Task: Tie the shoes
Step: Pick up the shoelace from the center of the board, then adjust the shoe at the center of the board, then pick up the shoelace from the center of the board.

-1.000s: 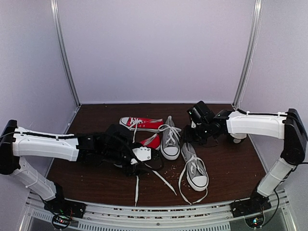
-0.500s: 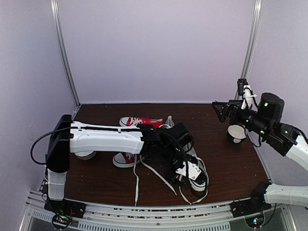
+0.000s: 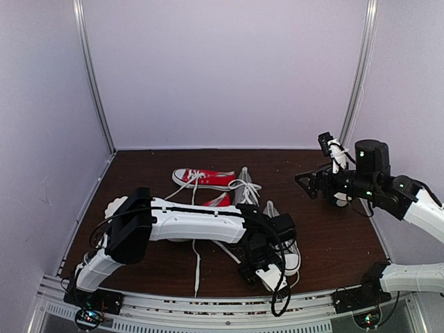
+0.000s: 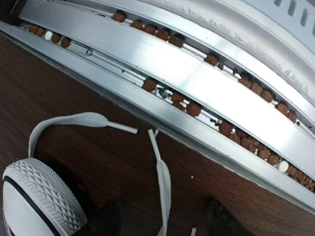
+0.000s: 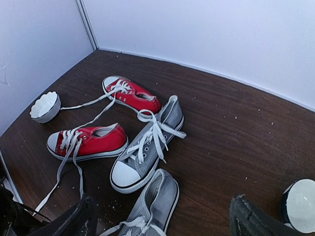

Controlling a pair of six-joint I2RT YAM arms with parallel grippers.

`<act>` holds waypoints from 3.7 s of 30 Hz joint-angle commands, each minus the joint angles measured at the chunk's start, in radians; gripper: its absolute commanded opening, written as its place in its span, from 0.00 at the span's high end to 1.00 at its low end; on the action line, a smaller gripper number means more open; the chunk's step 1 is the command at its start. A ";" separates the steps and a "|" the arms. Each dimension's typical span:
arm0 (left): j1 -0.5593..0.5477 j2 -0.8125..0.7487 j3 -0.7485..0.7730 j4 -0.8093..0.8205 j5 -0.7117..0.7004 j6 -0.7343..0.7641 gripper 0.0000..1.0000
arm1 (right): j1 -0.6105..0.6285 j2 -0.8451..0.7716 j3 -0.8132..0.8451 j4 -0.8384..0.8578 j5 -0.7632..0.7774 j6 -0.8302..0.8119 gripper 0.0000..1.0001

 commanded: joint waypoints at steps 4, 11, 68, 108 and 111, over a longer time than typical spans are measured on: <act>-0.009 0.033 0.034 -0.004 -0.088 -0.036 0.54 | -0.006 0.092 0.097 -0.215 -0.108 -0.021 0.18; -0.013 -0.102 -0.099 0.090 -0.022 -0.113 1.00 | -0.005 0.150 0.179 -0.403 -0.018 0.020 0.22; 0.247 -0.700 -0.956 1.230 -0.277 -0.913 1.00 | 0.511 0.426 0.362 -0.840 0.193 -0.376 0.53; 0.285 -0.735 -1.013 1.258 -0.276 -0.994 1.00 | 0.779 0.668 -0.050 -0.497 0.227 -1.033 0.75; 0.285 -0.744 -1.020 1.260 -0.278 -0.992 1.00 | 0.780 0.666 -0.062 -0.491 0.242 -1.032 0.85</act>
